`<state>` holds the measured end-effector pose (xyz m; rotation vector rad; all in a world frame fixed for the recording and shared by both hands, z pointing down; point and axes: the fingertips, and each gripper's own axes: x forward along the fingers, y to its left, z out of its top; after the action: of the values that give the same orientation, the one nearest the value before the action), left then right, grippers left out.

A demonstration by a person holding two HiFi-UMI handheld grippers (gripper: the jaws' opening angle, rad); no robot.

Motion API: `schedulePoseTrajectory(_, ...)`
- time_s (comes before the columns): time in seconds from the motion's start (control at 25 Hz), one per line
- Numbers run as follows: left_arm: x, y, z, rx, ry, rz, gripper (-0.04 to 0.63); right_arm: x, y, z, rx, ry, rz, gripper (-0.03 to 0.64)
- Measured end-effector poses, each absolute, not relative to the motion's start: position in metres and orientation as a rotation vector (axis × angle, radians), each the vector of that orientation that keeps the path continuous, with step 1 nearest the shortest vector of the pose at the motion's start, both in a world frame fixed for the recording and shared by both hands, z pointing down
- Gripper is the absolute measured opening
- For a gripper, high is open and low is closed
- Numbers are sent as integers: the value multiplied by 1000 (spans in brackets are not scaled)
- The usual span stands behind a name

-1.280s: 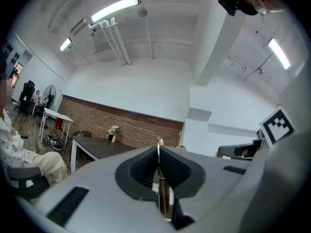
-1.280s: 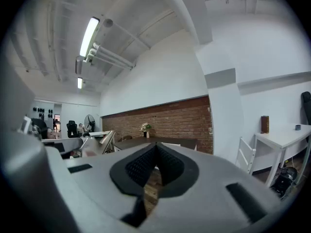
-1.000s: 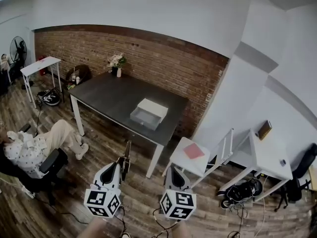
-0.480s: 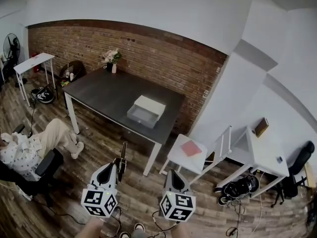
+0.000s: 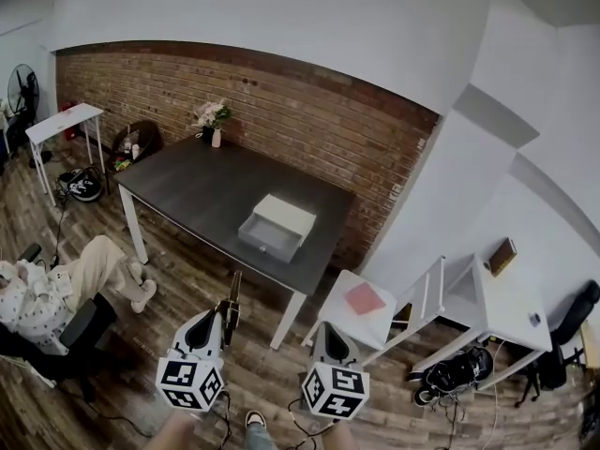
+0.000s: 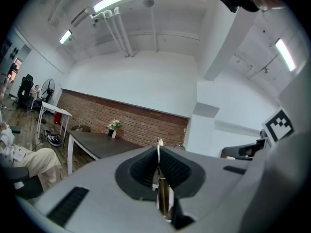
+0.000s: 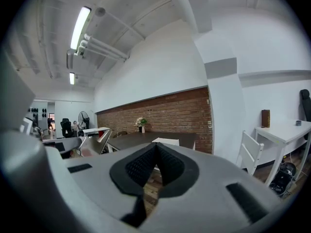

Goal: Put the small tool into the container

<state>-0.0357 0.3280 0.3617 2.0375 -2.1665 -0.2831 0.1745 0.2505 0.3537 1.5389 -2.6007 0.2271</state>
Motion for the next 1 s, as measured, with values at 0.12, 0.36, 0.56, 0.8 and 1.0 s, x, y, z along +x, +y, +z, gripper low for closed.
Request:
schedulePoseTrajectory(0.12,-42,298,359,2021,-2183,-292,11,168,218,349,1522,-2617,215,3)
schedulePoseTrajectory(0.36,-47,233,345,2014,-2214,-303,11,158,146,338,1488,-2644,210,3)
schedulePoseTrajectory(0.56,-52,189,343,2002,-2237,-306,11,148,99,335,1453,-2668,207,3)
schedulePoseTrajectory(0.8,-56,149,343,1996,-2249,-298,11,146,55,337,1437,-2676,215,3)
schedulePoseTrajectory(1.0,-62,125,348,1988,-2260,-290,11,141,28,343,1413,-2680,224,3)
